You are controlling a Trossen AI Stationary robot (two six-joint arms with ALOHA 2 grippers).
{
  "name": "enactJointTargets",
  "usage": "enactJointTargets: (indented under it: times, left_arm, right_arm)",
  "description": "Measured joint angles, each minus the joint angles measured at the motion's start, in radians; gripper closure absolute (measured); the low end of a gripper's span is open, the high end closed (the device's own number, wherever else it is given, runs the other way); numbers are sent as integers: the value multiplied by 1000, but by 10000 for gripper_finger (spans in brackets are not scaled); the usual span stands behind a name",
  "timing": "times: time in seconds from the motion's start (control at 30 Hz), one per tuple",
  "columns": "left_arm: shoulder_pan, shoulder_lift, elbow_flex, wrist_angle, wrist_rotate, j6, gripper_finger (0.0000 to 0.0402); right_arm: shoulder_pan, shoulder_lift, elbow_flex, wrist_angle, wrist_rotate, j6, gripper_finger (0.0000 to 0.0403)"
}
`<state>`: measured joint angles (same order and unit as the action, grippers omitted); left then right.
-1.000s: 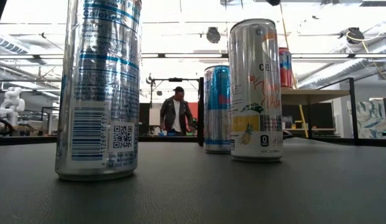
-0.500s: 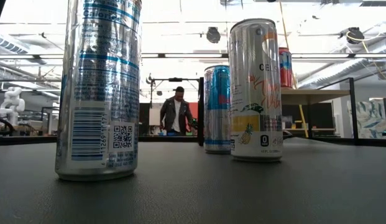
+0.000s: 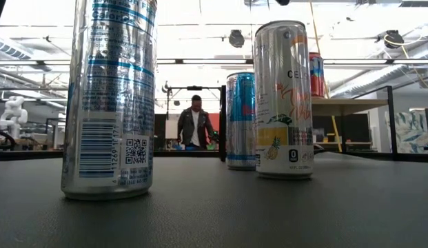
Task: Place canned beverage on shelf
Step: Put the top pink white soda can on the shelf aligned with the other pink white soda can
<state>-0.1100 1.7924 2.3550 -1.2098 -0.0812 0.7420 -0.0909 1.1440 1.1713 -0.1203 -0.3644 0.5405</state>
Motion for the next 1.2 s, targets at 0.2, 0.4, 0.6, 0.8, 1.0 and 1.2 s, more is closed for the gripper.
enactJointTargets:
  times: [0.2,0.4,0.6,0.8,1.0,1.2]
  left_arm:
    - [-4,1,0,33,1,39,116]
    - [-4,2,0,23,2,58,116]
    - [-4,2,0,22,2,58,116]
    - [-4,2,0,24,3,58,116]
    - [-4,13,0,23,2,58,115]
    - [-6,21,0,33,-40,42,112]
  right_arm:
    - [-1,68,0,62,-174,31,3]
    - [1,96,0,102,-209,37,9]
    - [1,91,0,103,-185,4,12]
    - [1,91,0,100,-189,-2,72]
    - [1,91,0,92,-200,-6,127]
    - [1,90,-2,88,-216,-4,121]
